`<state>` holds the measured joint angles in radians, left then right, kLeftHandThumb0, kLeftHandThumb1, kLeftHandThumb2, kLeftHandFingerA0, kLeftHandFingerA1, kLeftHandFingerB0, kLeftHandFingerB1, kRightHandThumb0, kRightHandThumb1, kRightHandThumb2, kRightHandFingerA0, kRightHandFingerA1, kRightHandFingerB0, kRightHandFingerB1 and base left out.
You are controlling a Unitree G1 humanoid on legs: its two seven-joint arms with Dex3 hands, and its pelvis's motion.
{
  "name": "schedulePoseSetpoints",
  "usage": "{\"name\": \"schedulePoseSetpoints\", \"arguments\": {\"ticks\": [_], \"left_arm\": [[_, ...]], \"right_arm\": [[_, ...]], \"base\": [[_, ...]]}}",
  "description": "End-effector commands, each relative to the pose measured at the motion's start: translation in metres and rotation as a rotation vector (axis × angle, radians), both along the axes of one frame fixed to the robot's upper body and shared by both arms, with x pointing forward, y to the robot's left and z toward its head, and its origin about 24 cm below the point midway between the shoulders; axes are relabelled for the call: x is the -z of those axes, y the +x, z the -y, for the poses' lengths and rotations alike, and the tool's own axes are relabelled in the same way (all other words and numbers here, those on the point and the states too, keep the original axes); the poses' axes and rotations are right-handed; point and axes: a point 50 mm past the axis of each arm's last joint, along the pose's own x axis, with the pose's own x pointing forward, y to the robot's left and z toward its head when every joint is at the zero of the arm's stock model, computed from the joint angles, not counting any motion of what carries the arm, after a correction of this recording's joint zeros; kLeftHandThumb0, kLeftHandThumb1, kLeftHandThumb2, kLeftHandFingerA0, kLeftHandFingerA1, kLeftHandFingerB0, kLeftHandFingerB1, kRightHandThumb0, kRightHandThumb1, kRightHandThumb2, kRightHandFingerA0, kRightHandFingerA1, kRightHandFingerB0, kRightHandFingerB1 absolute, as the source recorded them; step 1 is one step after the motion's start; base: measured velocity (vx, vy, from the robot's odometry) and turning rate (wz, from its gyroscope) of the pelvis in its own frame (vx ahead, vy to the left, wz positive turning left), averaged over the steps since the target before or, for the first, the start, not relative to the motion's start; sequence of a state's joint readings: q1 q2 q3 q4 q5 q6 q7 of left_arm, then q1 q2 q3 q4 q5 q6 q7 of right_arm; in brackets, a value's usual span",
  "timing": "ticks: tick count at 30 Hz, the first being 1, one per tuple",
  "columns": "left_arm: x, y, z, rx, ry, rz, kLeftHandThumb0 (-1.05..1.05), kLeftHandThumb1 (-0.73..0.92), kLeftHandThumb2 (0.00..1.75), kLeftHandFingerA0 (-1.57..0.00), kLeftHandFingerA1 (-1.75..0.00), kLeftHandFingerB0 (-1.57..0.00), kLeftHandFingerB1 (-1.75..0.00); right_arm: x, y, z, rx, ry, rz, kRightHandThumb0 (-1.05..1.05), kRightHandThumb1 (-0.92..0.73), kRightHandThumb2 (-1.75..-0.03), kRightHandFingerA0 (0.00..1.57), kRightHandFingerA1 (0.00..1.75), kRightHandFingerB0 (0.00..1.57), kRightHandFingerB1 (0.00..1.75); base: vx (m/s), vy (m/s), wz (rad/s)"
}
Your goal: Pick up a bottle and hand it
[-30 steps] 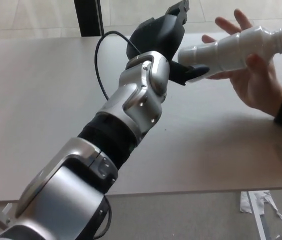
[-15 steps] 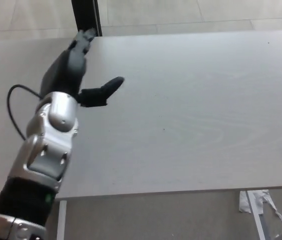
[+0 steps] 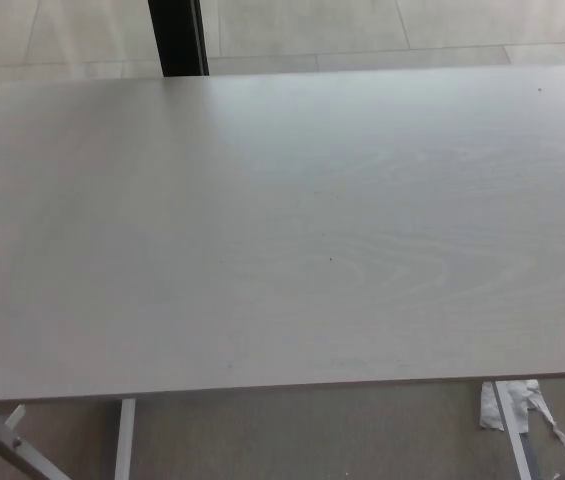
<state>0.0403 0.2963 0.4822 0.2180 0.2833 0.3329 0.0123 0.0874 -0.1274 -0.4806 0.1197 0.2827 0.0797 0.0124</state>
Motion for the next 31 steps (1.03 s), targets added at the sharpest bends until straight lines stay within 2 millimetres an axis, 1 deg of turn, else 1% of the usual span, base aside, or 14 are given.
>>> {"name": "schedulePoseSetpoints", "arguments": {"ticks": [1,6,8,11,12,13,15,16,17,18,20,21,22,31], "left_arm": [[-0.109,-0.217,-0.120,-0.460,0.139,0.563,-0.81,0.50,0.93,-1.41,-1.02,-0.05,-0.60],[-0.094,-0.225,-0.120,-0.504,0.083,0.567,-0.85,0.65,0.60,-1.57,-0.88,-0.08,-0.62],[-0.087,-0.220,-0.116,-0.501,0.060,0.555,-0.83,0.63,0.63,-1.56,-0.87,-0.12,-0.62],[-0.079,-0.218,-0.114,-0.489,0.040,0.532,-0.80,0.64,0.63,-1.56,-0.87,-0.15,-0.58],[-0.075,-0.216,-0.111,-0.491,0.031,0.512,-0.79,0.64,0.62,-1.55,-0.90,-0.17,-0.57],[-0.070,-0.214,-0.109,-0.491,0.009,0.508,-0.77,0.64,0.62,-1.57,-0.90,-0.19,-0.58],[-0.056,-0.211,-0.107,-0.486,-0.052,0.482,-0.73,0.64,0.63,-1.56,-0.88,-0.23,-0.51],[-0.050,-0.209,-0.106,-0.482,-0.062,0.469,-0.73,0.63,0.61,-1.49,-0.86,-0.30,-0.51],[-0.042,-0.206,-0.104,-0.471,-0.088,0.452,-0.76,0.56,0.63,-0.80,-0.79,-0.32,-0.50],[-0.037,-0.203,-0.099,-0.432,-0.119,0.442,-0.72,0.53,0.93,-0.62,-0.68,-0.31,-0.56],[-0.033,-0.199,-0.094,-0.377,-0.142,0.413,-0.69,0.64,0.59,-0.64,-0.52,-0.40,-0.46],[-0.033,-0.196,-0.093,-0.355,-0.148,0.403,-0.71,0.49,0.92,-0.59,-0.66,-0.35,-0.56],[-0.033,-0.192,-0.090,-0.328,-0.160,0.393,-0.75,0.51,0.91,-0.64,-0.69,-0.37,-0.56],[-0.035,-0.164,-0.093,-0.307,-0.201,0.349,-0.67,0.67,0.60,-0.65,-0.59,-0.47,-0.45]], "right_arm": [[-0.027,-0.043,0.063,0.184,-0.045,0.060,-1.05,-0.52,-0.66,0.43,1.28,0.43,1.12],[-0.025,-0.078,0.077,0.247,-0.070,0.093,-1.05,-0.62,-0.63,0.38,1.26,0.36,1.09],[-0.032,-0.103,0.082,0.343,-0.114,0.094,-1.05,-0.48,-1.11,0.34,0.99,0.24,0.86],[-0.035,-0.116,0.087,0.410,-0.072,0.175,-1.05,-0.51,-1.10,0.48,1.01,0.11,0.76],[-0.036,-0.121,0.088,0.462,-0.085,0.188,-1.05,-0.70,-0.63,0.48,1.11,0.18,0.87],[-0.037,-0.125,0.090,0.513,-0.131,0.185,-0.66,-0.27,-1.02,0.34,0.80,0.00,0.61],[-0.036,-0.130,0.092,0.589,-0.178,0.192,-0.63,-0.37,-1.08,0.20,0.73,0.00,0.61],[-0.036,-0.130,0.092,0.602,-0.181,0.187,-1.02,-0.82,-0.64,0.29,1.04,0.10,0.77],[-0.035,-0.130,0.091,0.616,-0.175,0.184,-0.65,-0.38,-1.08,0.17,0.73,0.00,0.62],[-0.032,-0.129,0.090,0.601,-0.156,0.185,-0.58,-0.40,-1.09,0.19,0.72,0.03,0.61],[-0.025,-0.127,0.088,0.552,-0.145,0.153,-1.04,-0.78,-0.62,0.38,1.15,0.09,0.84],[-0.024,-0.126,0.086,0.542,-0.142,0.150,-1.05,-0.73,-0.65,0.32,1.24,0.10,0.92],[-0.021,-0.125,0.085,0.517,-0.144,0.115,-0.62,-0.35,-1.11,0.09,0.72,0.00,0.64],[-0.014,-0.107,0.076,0.383,-0.128,-0.024,-0.69,-0.12,-0.98,0.16,0.81,0.00,0.70]], "base": [[0.00,0.000,0.00],[0.00,0.000,0.00],[0.00,0.000,0.00],[0.00,0.000,0.00],[0.00,0.000,0.00],[0.00,0.000,0.00],[0.00,0.000,0.00],[0.00,0.000,0.00],[0.00,0.000,0.00],[0.00,0.000,0.00],[0.00,0.000,0.00],[0.00,0.000,0.00],[0.00,0.000,0.00],[0.00,0.000,0.00]]}}
